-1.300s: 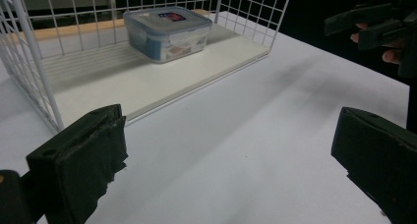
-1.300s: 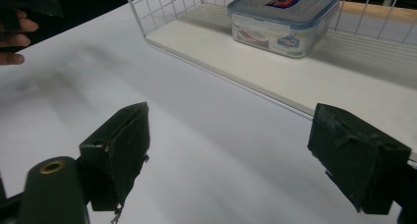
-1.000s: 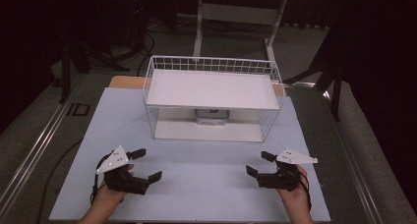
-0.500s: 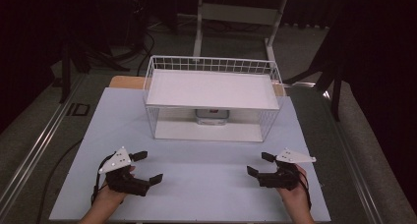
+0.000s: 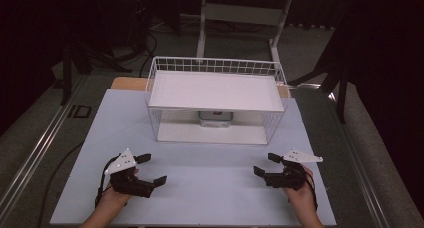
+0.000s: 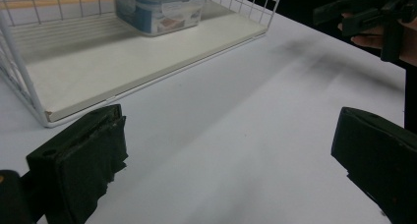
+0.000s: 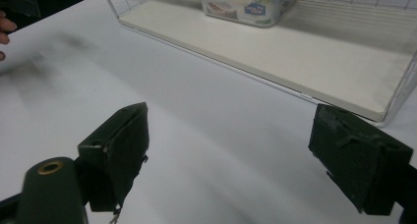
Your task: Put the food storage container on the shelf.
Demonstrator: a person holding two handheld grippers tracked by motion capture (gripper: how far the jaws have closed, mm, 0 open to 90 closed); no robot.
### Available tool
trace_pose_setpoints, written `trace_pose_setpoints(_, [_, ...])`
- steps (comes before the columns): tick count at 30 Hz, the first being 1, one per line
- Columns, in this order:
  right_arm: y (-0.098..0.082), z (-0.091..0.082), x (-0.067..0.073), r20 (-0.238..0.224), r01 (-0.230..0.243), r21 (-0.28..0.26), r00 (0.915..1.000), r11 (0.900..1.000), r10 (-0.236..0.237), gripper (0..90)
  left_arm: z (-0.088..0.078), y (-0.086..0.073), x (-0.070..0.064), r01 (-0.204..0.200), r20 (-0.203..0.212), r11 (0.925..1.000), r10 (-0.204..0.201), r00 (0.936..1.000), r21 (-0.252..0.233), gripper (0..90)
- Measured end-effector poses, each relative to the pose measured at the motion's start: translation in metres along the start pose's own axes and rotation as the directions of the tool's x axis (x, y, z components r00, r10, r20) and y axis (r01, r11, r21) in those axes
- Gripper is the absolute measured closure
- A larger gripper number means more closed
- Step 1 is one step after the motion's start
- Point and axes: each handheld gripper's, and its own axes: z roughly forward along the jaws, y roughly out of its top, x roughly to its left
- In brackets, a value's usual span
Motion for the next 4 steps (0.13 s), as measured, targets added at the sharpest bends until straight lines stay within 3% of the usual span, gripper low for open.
trace_pose_setpoints(4, [-0.0002, 0.0012, 0.0003, -0.006, -0.002, 0.006, 1.0, 1.0, 0.002, 15.2, -0.0005, 0.0, 0.0013, 0.005, -0.003, 1.0, -0.005, 1.0, -0.003, 1.0])
